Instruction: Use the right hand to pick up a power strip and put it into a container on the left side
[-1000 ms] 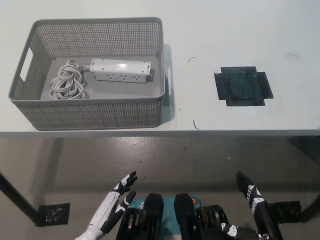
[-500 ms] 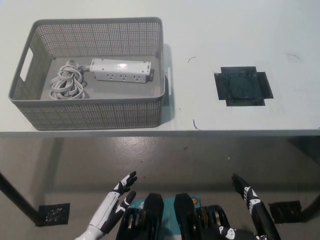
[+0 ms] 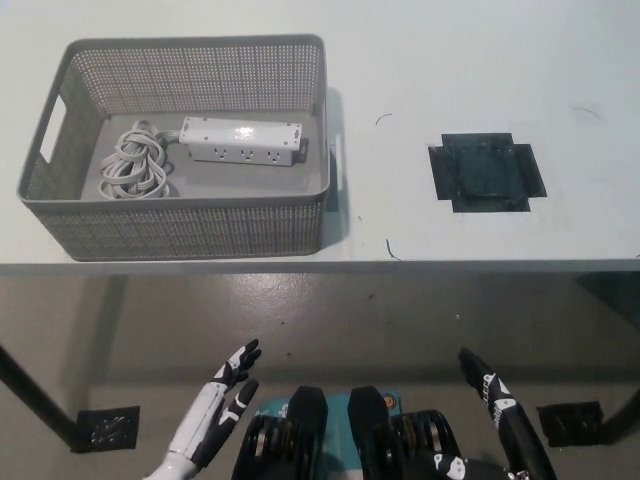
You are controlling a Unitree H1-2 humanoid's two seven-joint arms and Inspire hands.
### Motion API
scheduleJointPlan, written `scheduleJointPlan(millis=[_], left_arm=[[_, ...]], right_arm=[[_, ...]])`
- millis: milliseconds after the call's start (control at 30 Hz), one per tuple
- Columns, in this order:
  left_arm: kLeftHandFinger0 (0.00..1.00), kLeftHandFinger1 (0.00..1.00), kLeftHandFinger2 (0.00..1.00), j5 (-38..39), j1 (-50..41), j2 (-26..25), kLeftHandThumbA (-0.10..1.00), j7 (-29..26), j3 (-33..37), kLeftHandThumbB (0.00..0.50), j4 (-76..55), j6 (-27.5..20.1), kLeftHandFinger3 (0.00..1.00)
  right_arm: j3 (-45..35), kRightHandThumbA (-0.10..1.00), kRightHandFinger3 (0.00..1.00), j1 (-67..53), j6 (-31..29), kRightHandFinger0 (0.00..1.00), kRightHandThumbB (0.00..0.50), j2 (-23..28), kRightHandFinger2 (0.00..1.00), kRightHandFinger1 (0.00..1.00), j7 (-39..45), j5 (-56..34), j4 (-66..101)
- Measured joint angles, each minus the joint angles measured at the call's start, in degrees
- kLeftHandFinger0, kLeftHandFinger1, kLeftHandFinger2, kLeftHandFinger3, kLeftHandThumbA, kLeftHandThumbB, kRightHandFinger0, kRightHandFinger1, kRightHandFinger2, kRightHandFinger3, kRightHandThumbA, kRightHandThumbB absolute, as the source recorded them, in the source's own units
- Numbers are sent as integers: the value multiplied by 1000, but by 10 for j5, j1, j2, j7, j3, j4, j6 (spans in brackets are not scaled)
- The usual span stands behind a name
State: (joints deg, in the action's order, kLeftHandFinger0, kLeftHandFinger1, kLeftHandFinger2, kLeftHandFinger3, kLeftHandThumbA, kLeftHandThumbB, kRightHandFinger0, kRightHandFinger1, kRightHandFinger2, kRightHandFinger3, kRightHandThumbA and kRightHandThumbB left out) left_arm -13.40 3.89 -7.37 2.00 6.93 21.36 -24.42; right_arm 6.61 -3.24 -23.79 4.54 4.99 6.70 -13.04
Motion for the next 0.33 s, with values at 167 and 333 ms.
scheduleJointPlan(millis=[167,333], left_arm=[[1000,1000,1000,19,-16,4,1000,1,-14,97,-62,9,1000],[1000,1000,1000,40,-22,6,1000,3,-26,94,-149,37,1000]], right_arm=[[-1,1000,1000,-3,0,1000,277,-2,1000,1000,0,-6,28],[-6,1000,1000,1,0,1000,255,-6,1000,1000,0,-14,48]])
